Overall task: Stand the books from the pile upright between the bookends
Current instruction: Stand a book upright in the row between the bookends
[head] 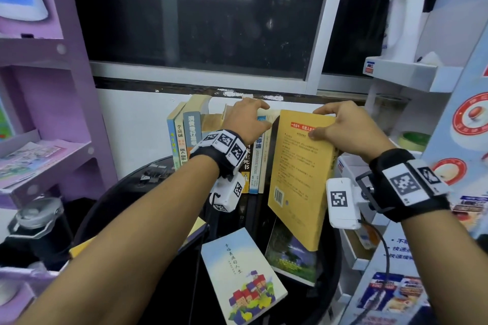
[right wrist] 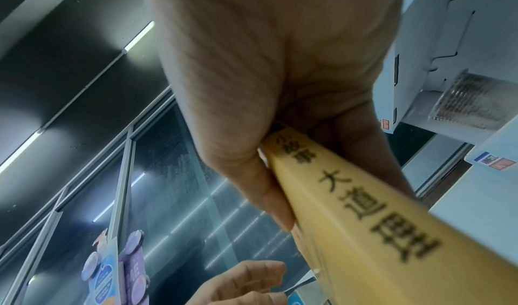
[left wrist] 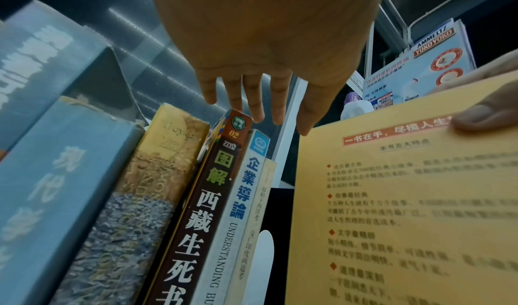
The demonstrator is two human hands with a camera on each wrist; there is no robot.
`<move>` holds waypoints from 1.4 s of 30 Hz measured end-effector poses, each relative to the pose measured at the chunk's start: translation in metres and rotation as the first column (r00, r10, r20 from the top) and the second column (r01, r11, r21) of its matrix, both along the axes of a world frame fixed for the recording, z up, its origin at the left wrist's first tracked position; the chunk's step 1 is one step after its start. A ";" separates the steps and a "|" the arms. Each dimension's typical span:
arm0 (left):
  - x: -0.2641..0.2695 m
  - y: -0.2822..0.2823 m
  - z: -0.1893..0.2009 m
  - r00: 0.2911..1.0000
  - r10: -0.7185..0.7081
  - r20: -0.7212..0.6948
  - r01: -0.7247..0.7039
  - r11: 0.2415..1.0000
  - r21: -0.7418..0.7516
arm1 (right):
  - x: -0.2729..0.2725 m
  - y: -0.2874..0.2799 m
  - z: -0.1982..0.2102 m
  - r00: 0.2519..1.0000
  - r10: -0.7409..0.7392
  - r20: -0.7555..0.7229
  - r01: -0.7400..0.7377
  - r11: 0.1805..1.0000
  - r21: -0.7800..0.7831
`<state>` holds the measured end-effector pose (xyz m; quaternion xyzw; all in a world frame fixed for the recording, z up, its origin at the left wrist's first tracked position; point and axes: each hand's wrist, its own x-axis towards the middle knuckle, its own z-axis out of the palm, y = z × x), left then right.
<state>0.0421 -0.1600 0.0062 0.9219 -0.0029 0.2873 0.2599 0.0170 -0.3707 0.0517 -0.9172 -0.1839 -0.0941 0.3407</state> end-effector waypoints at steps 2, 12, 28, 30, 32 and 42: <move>0.010 -0.001 -0.001 1.000 0.019 -0.011 -0.018 0.999 0.046 | 0.005 0.002 -0.001 1.000 -0.002 -0.004 0.002 1.000 0.007; 0.049 -0.012 -0.016 0.991 0.121 0.060 -0.131 0.968 0.216 | 0.034 0.017 -0.007 0.999 -0.037 0.008 0.036 0.999 0.014; 0.048 0.008 -0.026 0.991 0.073 0.109 -0.103 0.949 0.298 | 0.068 0.050 -0.025 0.986 -0.122 0.117 0.118 0.992 0.038; 0.048 0.009 -0.025 0.993 0.060 0.105 -0.090 0.947 0.309 | 0.070 0.056 -0.027 0.983 -0.115 0.141 0.109 0.993 0.049; 0.049 0.011 -0.024 0.995 0.041 0.094 -0.069 0.947 0.315 | 0.073 0.061 -0.029 0.982 -0.114 0.153 0.106 0.993 0.060; 0.048 0.023 -0.014 1.000 -0.024 0.006 0.020 0.949 0.316 | 0.094 0.085 -0.040 0.976 -0.127 0.175 0.107 0.987 0.120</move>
